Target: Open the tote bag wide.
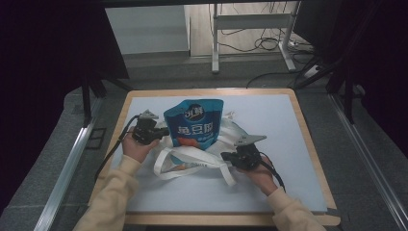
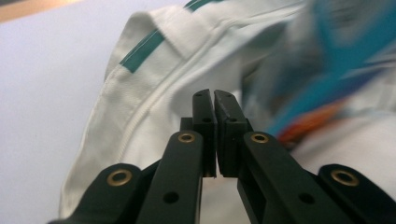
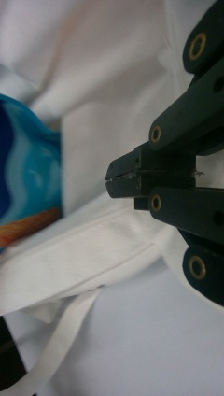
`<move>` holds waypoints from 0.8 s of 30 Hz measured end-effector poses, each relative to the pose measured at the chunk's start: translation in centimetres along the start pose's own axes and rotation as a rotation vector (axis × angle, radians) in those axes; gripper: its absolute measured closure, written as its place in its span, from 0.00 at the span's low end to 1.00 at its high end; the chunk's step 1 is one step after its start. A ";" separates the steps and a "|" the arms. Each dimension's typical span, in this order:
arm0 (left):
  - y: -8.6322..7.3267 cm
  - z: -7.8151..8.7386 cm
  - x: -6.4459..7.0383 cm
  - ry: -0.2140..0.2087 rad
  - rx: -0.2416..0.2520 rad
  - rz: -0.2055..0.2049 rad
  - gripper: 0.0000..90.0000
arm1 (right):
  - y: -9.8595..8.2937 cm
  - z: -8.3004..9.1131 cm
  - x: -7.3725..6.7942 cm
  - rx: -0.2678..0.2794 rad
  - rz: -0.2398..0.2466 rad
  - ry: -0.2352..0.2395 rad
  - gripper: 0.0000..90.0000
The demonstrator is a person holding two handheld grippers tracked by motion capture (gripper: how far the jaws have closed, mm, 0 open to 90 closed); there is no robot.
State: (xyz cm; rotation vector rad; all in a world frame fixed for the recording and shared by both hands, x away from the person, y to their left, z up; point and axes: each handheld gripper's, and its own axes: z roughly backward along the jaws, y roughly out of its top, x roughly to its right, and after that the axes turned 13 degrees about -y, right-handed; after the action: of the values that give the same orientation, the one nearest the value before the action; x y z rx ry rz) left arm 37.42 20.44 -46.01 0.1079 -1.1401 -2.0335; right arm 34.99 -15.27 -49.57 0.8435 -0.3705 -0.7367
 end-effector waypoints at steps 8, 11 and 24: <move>-1.0 0.2 1.6 -0.035 -0.058 -0.007 1.00 | 3.0 1.1 1.4 0.059 -0.015 -0.061 0.99; -1.5 -0.3 1.5 -0.042 -0.104 0.007 1.00 | 4.1 0.7 2.1 0.044 0.001 -0.095 0.99; -3.9 -1.4 1.9 -0.085 -0.152 0.016 1.00 | 5.5 -2.2 5.2 -0.041 -0.047 -0.240 0.99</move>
State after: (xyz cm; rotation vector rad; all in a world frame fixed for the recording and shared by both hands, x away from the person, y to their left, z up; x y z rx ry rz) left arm 34.39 19.36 -49.19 -0.0640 -1.0304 -2.1194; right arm 42.29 -15.39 -46.51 0.7289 -0.5494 -0.8897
